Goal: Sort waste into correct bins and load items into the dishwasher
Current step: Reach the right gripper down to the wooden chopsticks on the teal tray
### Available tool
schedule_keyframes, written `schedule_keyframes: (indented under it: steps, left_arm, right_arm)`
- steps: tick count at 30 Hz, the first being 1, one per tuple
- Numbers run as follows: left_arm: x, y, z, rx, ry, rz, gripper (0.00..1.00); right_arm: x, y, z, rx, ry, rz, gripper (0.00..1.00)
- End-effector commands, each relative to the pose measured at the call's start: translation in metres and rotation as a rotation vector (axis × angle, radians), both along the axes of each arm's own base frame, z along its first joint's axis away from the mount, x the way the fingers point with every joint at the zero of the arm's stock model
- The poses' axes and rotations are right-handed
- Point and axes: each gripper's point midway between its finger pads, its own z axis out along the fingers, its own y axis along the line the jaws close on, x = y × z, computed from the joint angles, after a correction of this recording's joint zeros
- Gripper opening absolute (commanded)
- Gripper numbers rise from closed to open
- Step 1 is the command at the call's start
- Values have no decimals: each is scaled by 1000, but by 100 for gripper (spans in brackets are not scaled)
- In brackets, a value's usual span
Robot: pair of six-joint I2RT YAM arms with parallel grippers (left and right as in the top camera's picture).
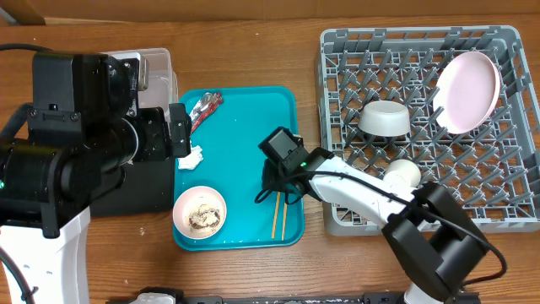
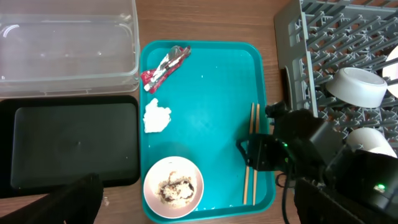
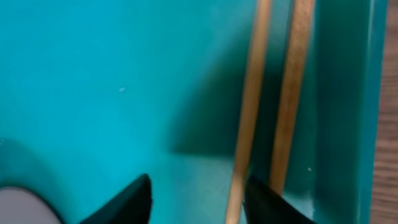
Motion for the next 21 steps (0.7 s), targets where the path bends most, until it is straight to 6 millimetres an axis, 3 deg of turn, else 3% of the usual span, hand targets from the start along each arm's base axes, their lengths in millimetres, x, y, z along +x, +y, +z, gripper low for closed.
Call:
schedule_keyframes:
  steps: [1,5,11,14,21]
  left_arm:
    - [1,1,2,-5,-4,16,100]
    - [1,1,2,-5,-4,16,100]
    - [1,1,2,-5,-4,16,100]
    - [1,1,2,-5,-4,16,100]
    - [1,1,2,-5,-4,16,100]
  right_arm:
    - [4,4,-4,10,15,-28,51]
    - [3,5,-4,19,26,-25,36]
    - [-1,7,-5,32,46,-17,4]
    - [1,8,0,29,46,-17,4]
    - [14,7,32,-57,-19,43,4]
